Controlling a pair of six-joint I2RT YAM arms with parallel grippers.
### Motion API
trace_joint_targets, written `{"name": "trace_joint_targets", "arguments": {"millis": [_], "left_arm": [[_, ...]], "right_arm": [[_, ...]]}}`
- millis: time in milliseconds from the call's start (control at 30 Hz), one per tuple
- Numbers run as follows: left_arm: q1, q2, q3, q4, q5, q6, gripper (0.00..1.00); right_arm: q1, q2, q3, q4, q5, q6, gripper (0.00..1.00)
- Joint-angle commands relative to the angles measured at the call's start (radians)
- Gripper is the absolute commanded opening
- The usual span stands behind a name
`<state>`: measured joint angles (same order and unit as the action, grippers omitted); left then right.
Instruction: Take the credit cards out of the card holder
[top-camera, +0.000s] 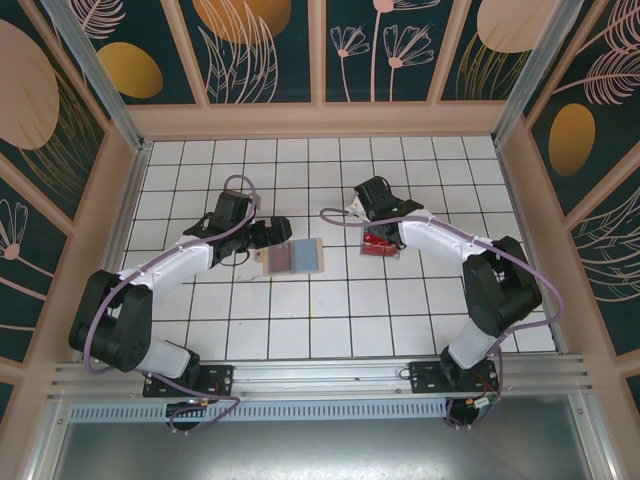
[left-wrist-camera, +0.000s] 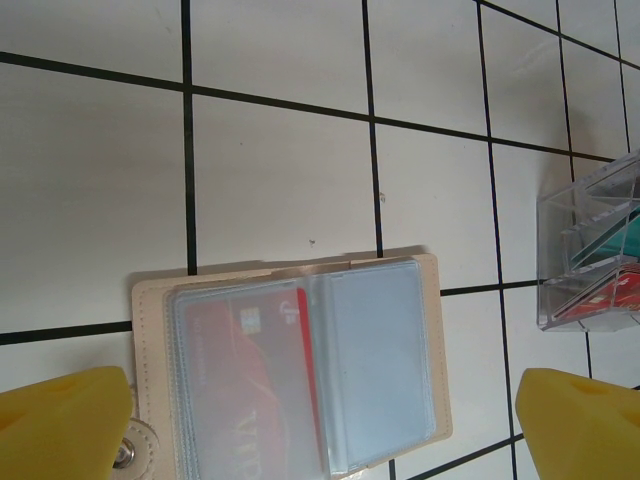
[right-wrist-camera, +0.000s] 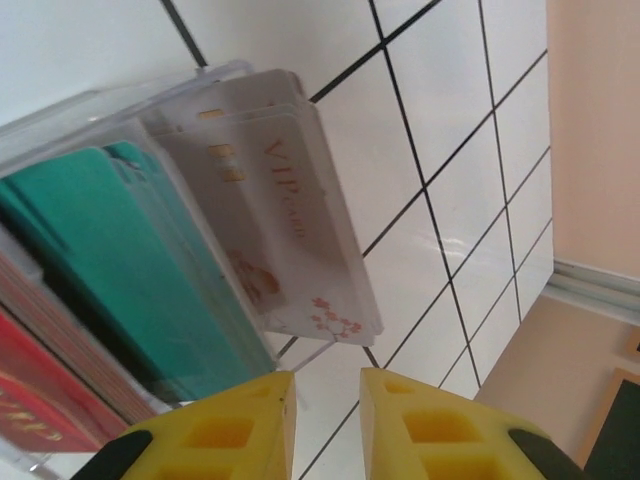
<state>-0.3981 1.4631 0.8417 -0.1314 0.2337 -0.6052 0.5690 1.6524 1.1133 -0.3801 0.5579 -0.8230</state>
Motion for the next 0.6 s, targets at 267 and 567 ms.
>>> {"name": "trace_joint_targets", "arguments": {"millis": [267, 567], "left_arm": [[0.004, -0.015, -0.015, 0.006, -0.011, 0.010, 0.98], [0.003, -0.014, -0.027, -0.004, -0.001, 0.011, 0.98]], "right_arm": [[-0.016, -0.009, 0.146, -0.067, -0.096, 0.246, 0.23], [-0.017, -0.021, 0.069, -0.128, -0.201, 0.289, 0.43]]}}
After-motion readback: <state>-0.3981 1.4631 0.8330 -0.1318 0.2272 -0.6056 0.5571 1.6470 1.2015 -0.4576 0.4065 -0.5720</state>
